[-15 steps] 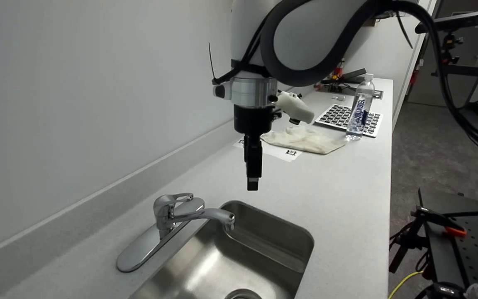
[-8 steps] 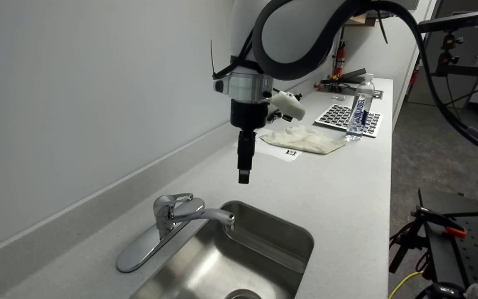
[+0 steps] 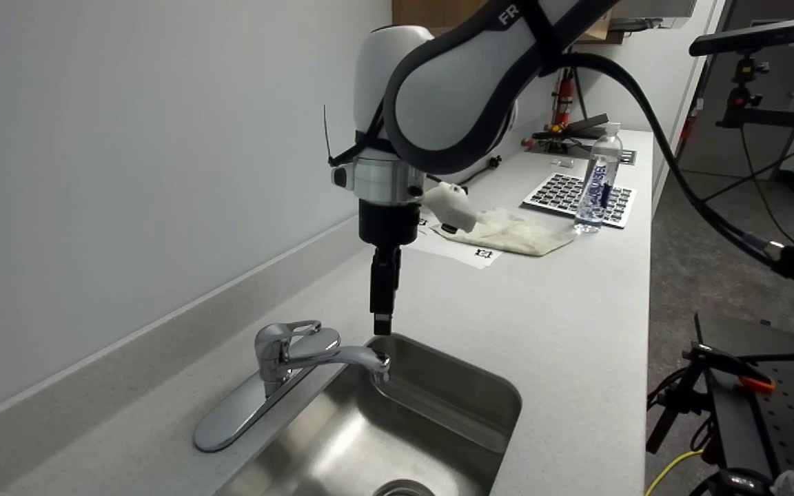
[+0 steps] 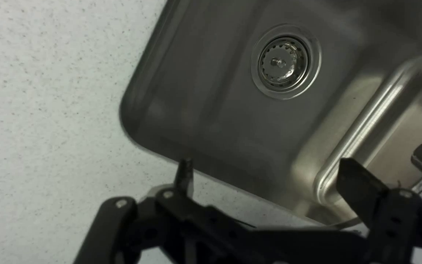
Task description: Move the faucet to the left
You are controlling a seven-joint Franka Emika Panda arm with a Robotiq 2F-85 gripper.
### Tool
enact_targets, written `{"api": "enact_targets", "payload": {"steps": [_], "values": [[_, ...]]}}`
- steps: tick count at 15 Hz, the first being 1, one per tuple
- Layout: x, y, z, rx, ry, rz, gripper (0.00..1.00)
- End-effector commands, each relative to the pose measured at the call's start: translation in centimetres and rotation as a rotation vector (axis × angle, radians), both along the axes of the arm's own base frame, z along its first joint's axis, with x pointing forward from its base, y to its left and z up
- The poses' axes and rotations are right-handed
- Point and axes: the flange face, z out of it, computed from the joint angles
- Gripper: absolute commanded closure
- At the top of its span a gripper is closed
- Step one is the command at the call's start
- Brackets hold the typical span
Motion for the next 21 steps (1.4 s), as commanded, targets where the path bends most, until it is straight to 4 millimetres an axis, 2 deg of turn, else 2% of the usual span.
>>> {"api": "enact_targets", "payload": {"steps": [1, 2, 7, 11, 12, 21], "values": [[1.6, 2.0, -1.1, 0.041, -0.008, 0.016, 0.13], [1.7, 2.6, -1.5, 0.047, -0.004, 0.021, 0.28], [2.1, 5.2, -1.8, 0.088, -0.014, 0.053, 0.66], [2.2, 6.0, -1.6, 0.105, -0.016, 0.059, 0.97], [2.1, 6.3, -1.6, 0.113, -0.012, 0.057, 1.0], [1.2, 8.2, -2.2, 0.138, 0.012, 0.095, 1.0]]}}
